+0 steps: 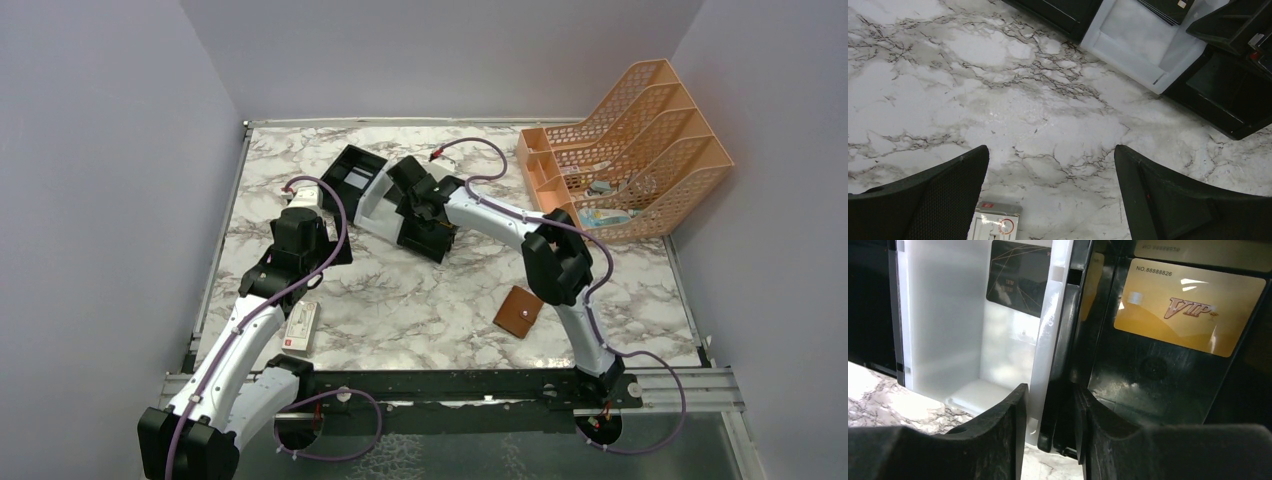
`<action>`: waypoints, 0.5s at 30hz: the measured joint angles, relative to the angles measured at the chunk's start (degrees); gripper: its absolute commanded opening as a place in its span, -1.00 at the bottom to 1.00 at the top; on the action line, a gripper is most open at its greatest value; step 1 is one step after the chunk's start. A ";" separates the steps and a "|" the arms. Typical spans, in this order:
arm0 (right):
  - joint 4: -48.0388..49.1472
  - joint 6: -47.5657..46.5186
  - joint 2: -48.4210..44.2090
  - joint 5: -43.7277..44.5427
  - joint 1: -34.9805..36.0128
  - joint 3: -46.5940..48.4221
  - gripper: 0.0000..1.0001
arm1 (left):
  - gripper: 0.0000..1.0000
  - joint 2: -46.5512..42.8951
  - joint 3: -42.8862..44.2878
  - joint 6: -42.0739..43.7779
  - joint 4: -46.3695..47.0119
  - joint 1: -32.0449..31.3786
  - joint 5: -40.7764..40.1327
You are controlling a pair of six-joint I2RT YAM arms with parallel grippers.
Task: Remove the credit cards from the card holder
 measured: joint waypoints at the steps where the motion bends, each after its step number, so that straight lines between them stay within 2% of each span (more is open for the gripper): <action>1: 0.09 -0.22 -0.28 0.31 0.00 -0.42 -0.49 | 0.98 0.00 0.00 0.00 0.00 0.00 0.00; 4: 0.09 -0.98 -0.94 1.11 0.00 -1.31 -0.59 | 0.98 0.00 0.00 0.00 0.00 0.00 0.00; 15: 3.32 -11.39 -6.01 4.28 -0.52 -9.14 -0.63 | 0.99 0.00 0.00 0.00 0.00 0.00 0.00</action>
